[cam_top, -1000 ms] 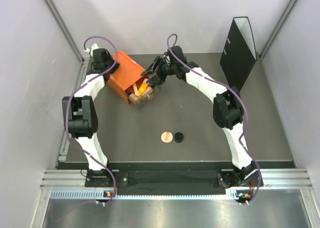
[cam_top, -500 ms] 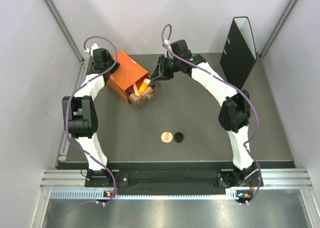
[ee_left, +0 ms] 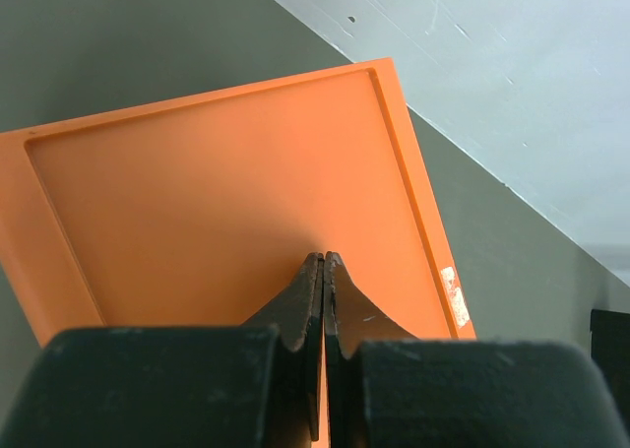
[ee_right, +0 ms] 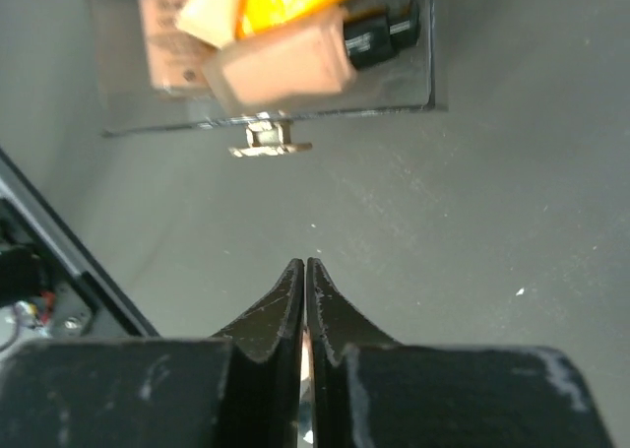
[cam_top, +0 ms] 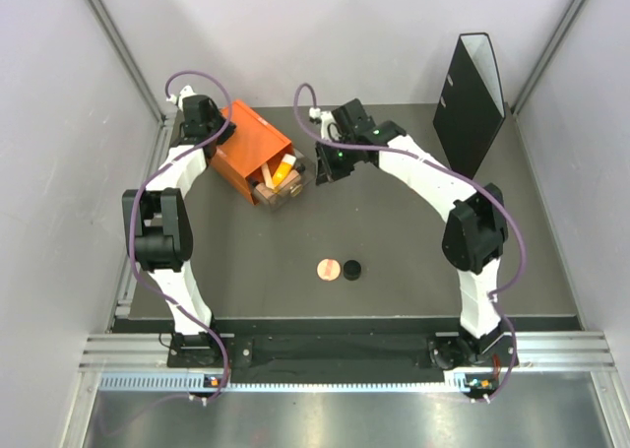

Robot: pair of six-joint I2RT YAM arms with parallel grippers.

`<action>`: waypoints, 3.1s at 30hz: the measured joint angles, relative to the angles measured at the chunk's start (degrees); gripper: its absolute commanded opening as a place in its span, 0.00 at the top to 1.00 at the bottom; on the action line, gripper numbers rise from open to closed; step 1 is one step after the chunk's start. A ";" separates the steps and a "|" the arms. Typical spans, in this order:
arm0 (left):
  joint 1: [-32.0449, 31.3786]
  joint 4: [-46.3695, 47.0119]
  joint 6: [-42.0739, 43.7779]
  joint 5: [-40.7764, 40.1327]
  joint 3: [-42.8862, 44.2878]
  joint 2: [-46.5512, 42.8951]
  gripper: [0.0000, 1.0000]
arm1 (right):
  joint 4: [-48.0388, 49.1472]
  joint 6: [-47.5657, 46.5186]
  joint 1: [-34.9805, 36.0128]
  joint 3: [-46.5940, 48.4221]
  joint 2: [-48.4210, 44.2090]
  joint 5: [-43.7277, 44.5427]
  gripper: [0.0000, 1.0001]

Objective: Organize the makeup

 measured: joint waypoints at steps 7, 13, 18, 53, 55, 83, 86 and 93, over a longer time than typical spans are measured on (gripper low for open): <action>0.00 -0.39 0.85 0.20 0.42 0.13 1.00 | 2.23 -2.10 1.20 -3.23 0.02 4.31 1.00; 0.00 -1.33 1.42 0.33 1.18 0.44 1.00 | 7.58 -1.77 1.60 -3.48 1.86 6.67 1.00; 0.00 -1.53 1.42 0.37 1.38 0.55 1.00 | 9.20 0.13 2.08 1.16 8.48 6.62 1.00; 0.46 -0.33 1.25 -0.24 1.49 1.07 1.00 | 34.05 31.54 -0.76 1.20 14.01 -8.74 0.59; 0.46 -0.31 1.22 -0.22 1.49 1.09 1.00 | 35.63 32.92 -2.10 -1.40 12.55 -9.84 0.53; 0.50 -1.09 1.25 0.02 2.16 1.42 1.00 | 67.06 71.69 -5.01 -13.31 24.35 -19.63 0.21; 0.50 -1.07 1.22 0.00 2.19 1.44 1.00 | 69.29 73.79 -4.61 -14.01 25.86 -19.87 0.27; 0.50 -1.14 1.16 0.04 2.25 1.51 1.00 | 71.12 77.24 -3.52 -11.56 28.63 -20.31 0.47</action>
